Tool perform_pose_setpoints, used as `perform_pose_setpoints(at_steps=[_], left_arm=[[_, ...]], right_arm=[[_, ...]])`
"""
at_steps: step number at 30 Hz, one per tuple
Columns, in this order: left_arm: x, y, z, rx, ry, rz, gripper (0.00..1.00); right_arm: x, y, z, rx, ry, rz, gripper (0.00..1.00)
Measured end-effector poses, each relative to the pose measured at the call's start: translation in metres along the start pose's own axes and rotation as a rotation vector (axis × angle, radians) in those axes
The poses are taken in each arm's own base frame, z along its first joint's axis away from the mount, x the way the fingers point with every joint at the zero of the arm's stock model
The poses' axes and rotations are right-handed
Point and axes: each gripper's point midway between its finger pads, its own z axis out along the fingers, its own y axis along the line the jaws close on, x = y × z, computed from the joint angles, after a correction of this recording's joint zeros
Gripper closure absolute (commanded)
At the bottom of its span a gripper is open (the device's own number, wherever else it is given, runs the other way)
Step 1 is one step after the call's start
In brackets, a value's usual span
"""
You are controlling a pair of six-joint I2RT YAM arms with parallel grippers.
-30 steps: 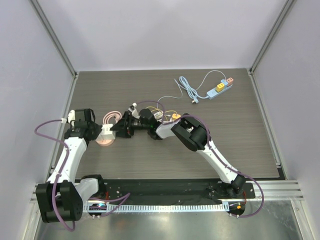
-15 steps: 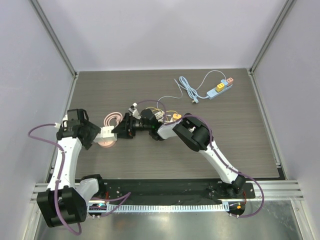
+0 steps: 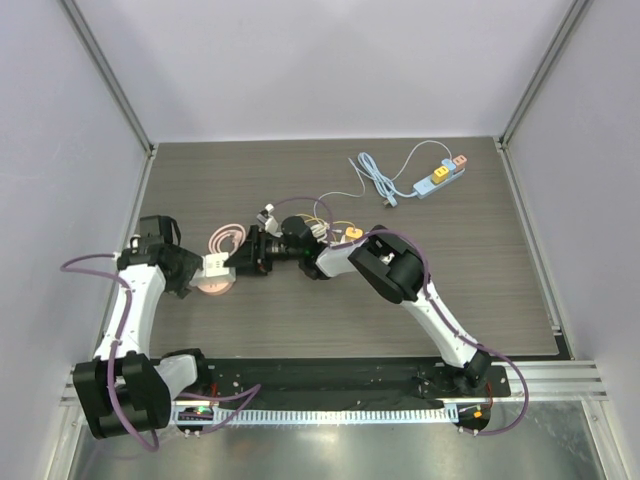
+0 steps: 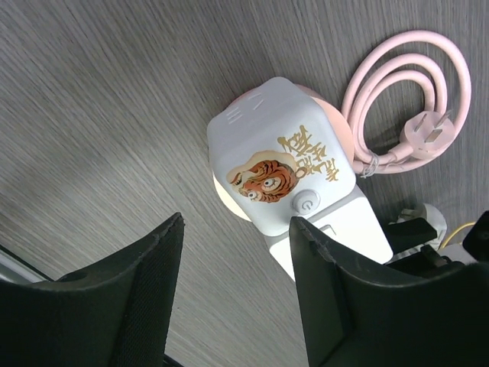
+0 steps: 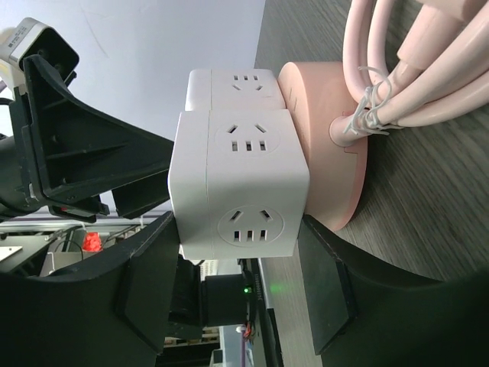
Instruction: Pull the plug off the socket
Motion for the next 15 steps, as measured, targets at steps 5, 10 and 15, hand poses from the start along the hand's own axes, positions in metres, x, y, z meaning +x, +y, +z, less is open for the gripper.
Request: perform_pose_setpoints(at_steps=[5, 10, 15], left_arm=[[-0.002, 0.000, 0.004, 0.002, -0.016, -0.020, 0.46], [-0.005, -0.004, 0.007, 0.023, -0.035, -0.032, 0.51], [-0.010, -0.010, 0.010, 0.055, -0.063, -0.038, 0.56]], right_arm=[[0.002, -0.001, 0.000, -0.013, 0.003, 0.034, 0.99], [0.002, -0.002, -0.001, -0.037, -0.002, 0.083, 0.99], [0.000, -0.001, -0.001, -0.090, -0.014, 0.153, 0.99]])
